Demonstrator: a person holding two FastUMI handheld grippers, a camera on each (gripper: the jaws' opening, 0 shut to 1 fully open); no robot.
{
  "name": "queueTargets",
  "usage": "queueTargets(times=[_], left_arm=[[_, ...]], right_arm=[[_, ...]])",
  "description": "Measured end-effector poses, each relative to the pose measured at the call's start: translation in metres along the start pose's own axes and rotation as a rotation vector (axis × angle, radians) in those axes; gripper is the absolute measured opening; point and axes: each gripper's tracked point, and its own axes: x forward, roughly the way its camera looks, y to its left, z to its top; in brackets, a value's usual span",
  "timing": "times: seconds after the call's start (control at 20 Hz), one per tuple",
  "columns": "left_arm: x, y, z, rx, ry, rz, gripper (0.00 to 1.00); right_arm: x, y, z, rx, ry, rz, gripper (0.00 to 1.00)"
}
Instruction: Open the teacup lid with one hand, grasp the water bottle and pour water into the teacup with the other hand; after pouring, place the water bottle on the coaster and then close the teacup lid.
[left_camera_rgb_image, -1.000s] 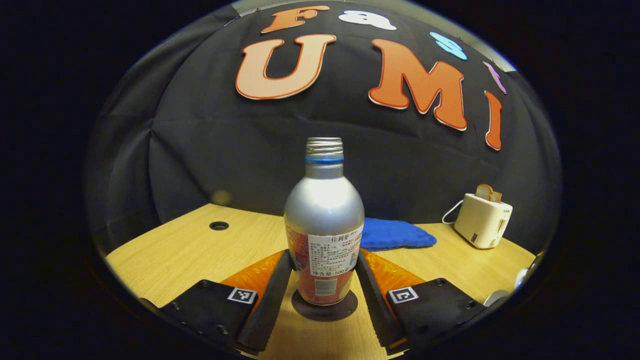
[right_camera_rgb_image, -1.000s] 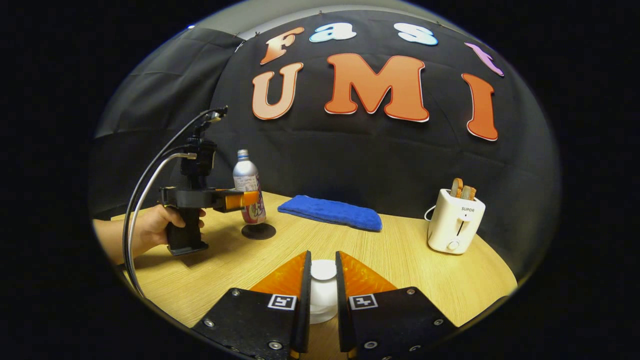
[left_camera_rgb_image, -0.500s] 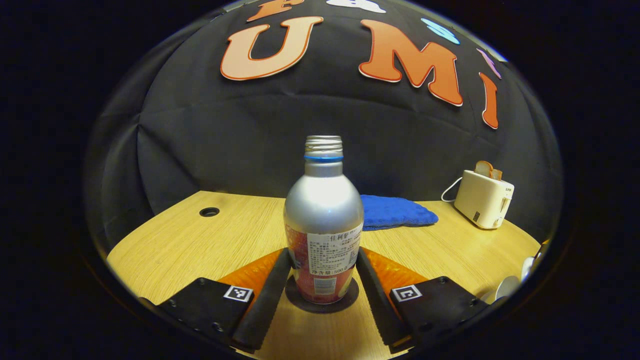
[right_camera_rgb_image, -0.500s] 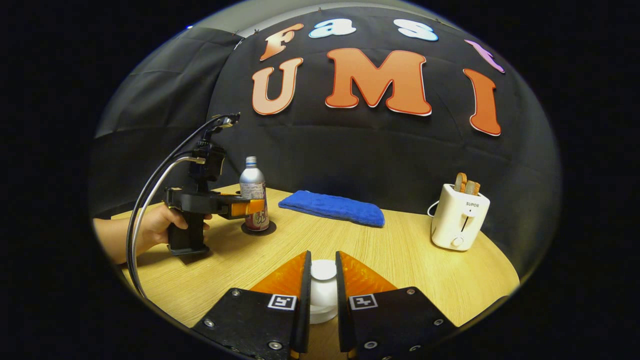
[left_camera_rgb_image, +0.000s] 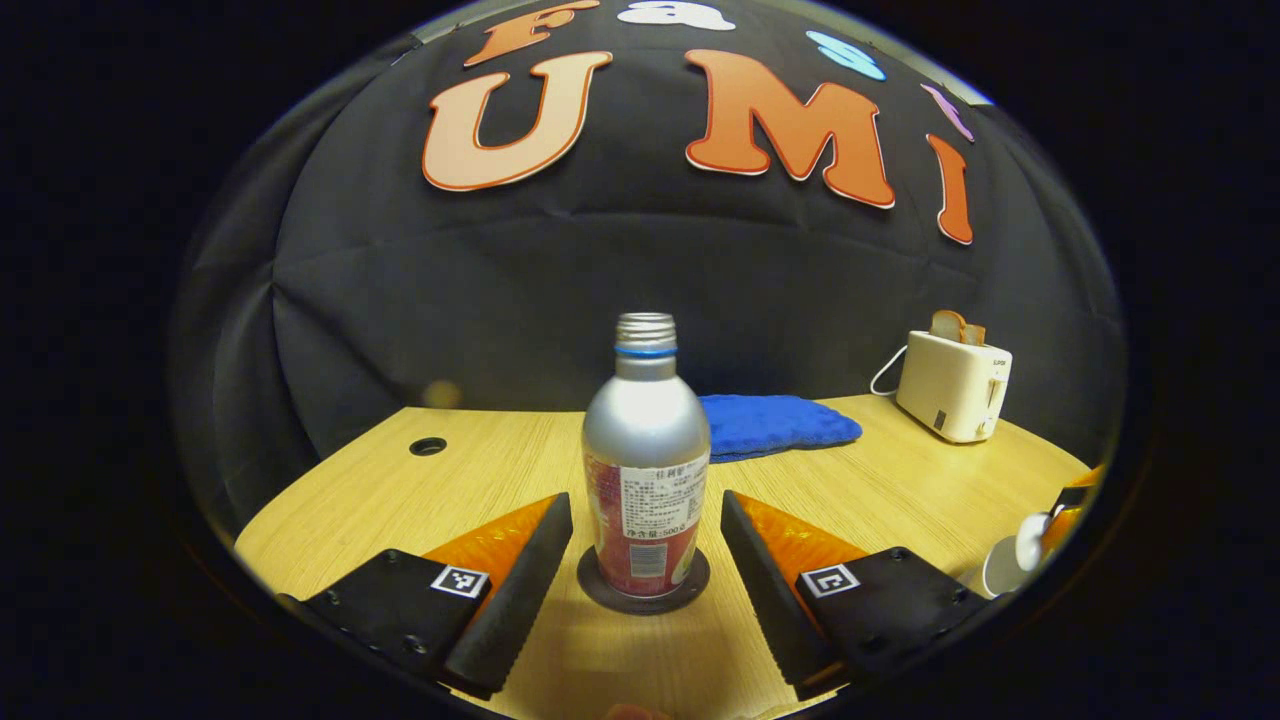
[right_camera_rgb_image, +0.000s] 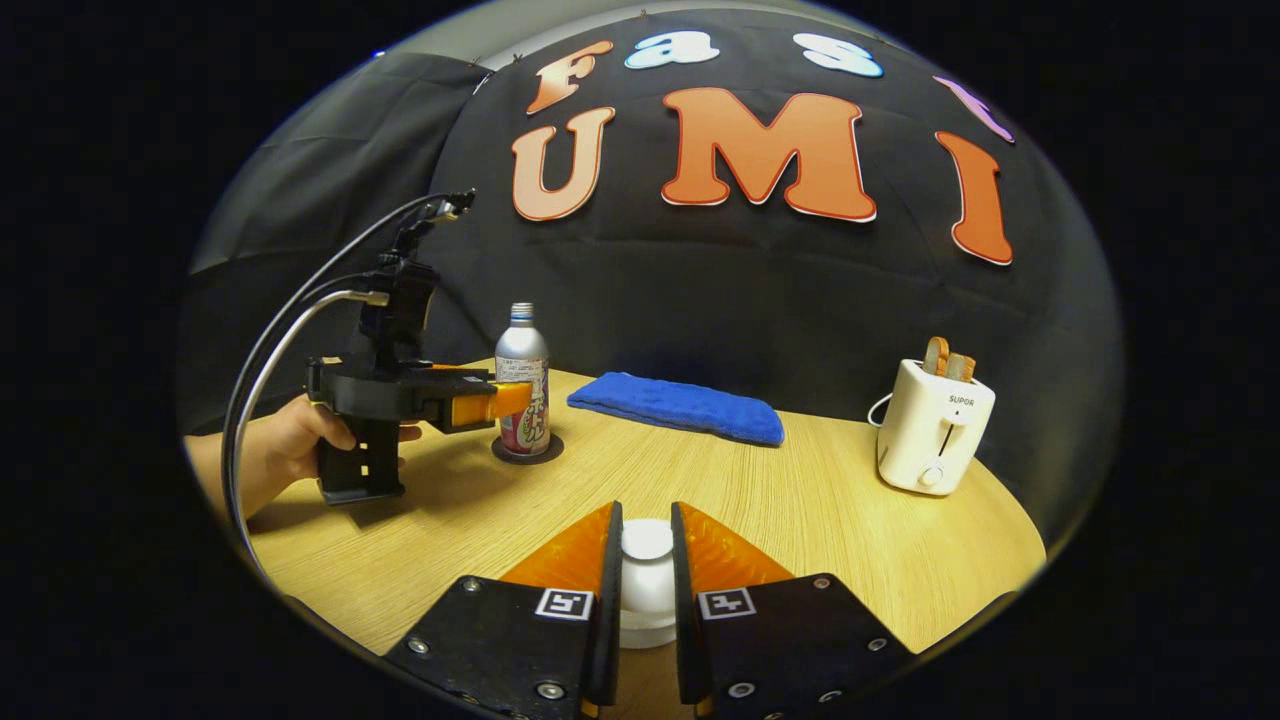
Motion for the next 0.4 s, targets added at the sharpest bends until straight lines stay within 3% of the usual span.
queueTargets(times=[0.4], left_arm=[[-0.039,0.001,0.003,-0.030,-0.051,0.014,0.98]], right_arm=[[0.007,0.006,-0.016,0.008,0.018,0.012,0.24]])
